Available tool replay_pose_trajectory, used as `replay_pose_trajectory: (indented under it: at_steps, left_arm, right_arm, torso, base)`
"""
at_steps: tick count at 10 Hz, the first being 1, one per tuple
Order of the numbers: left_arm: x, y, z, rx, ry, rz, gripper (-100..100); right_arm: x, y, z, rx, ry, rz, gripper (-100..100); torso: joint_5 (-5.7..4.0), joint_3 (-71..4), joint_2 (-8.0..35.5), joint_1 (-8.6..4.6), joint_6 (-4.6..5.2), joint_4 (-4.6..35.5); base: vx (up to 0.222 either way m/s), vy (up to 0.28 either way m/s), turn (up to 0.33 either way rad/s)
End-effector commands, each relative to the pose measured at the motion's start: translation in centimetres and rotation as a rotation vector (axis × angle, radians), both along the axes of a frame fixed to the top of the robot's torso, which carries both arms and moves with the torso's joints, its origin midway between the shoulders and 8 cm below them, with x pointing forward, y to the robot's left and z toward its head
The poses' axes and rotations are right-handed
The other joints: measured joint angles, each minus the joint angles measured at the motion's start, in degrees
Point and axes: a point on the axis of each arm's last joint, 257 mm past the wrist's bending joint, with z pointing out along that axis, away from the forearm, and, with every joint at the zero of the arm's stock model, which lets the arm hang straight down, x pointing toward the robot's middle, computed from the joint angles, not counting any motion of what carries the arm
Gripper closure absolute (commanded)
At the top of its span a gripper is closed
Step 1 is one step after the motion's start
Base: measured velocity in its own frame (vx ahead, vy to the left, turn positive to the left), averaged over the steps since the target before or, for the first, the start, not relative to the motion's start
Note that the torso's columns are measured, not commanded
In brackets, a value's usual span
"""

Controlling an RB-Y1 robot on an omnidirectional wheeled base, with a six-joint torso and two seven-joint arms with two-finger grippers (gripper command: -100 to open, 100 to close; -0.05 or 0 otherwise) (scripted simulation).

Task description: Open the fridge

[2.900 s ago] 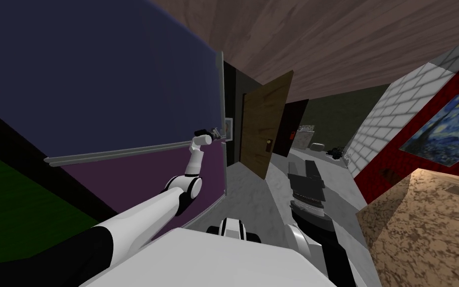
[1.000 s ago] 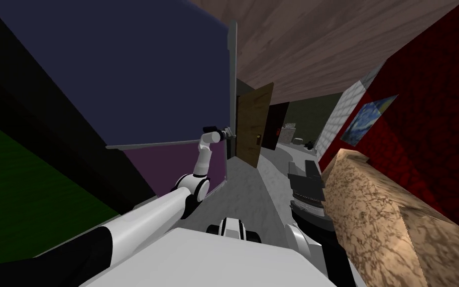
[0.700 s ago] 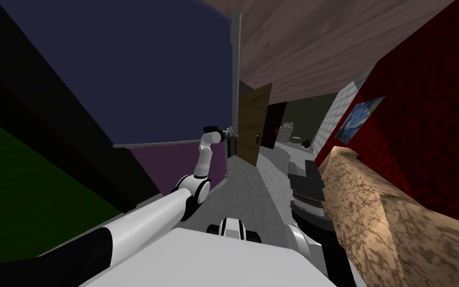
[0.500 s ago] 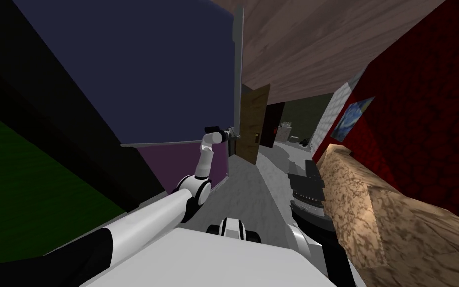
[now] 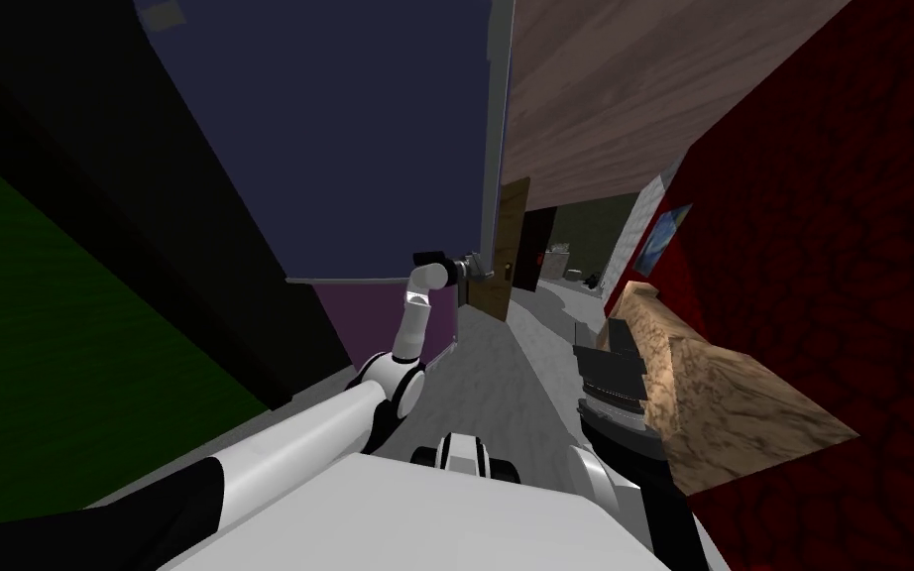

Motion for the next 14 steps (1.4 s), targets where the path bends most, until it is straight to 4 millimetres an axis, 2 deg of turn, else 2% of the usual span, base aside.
replay_pose_trajectory:
  at_steps: [1, 4, 5, 8, 9, 12, 13, 14]
  left_arm:
    - [-0.9, -0.8, 0.1, -0.002, -0.004, -0.031, 100]
    - [-3.9, -2.7, 0.0, -0.004, 0.003, -0.126, 100]
    - [-3.9, -2.7, 0.0, -0.004, 0.003, -0.126, 100]
    - [-7.1, -4.3, 0.1, -0.005, 0.002, -0.217, 100]
    - [-7.1, -4.3, 0.1, -0.005, 0.002, -0.217, 100]
    - [-10.5, -5.6, 0.2, -0.001, 0.0, -0.311, 100]
    - [-10.7, -5.5, 1.5, -0.004, -0.004, -0.302, -100]
    - [-11.1, -5.4, 2.1, -0.004, -0.004, -0.308, -100]
  right_arm:
    - [0.0, 0.0, 0.0, 0.0, 0.0, 0.0, 0]
    - [0.0, 0.0, 0.0, 0.0, 0.0, 0.0, 0]
    - [0.0, 0.0, 0.0, 0.0, 0.0, 0.0, 0]
    - [0.0, 0.0, 0.0, 0.0, 0.0, 0.0, 0]
    - [0.0, 0.0, 0.0, 0.0, 0.0, 0.0, 0]
    - [0.0, 0.0, 0.0, 0.0, 0.0, 0.0, 0]
    - [0.0, 0.0, 0.0, 0.0, 0.0, 0.0, 0]
    - [0.0, 0.0, 0.0, 0.0, 0.001, 0.0, 0]
  torso:
    - [-0.04, 0.1, 0.1, -0.09, 0.04, 0.0]
    - [-0.02, 0.1, 0.1, 0.1, 0.12, 0.1]
    - [-0.01, 0.2, 0.2, 0.1, 0.14, 0.0]
    - [0.11, 0.0, 0.1, 0.32, -0.09, 0.0]
    - [0.13, 0.1, 0.1, 0.37, -0.09, 0.0]
    - [0.14, 0.1, 0.1, 0.36, -0.07, 0.1]
    - [0.07, 0.1, 0.2, 0.23, 0.01, 0.1]
    - [-0.08, -0.2, -0.3, -0.29, 0.02, 0.0]
  base:
    - [-0.146, 0.049, -0.037]
    - [-0.17, 0.131, -0.098]
    - [-0.156, 0.157, -0.065]
    - [-0.18, 0.162, -0.09]
    - [-0.18, 0.124, -0.057]
    - [-0.213, 0.146, -0.076]
    - [-0.075, 0.059, 0.057]
    - [0.06, -0.057, 0.076]
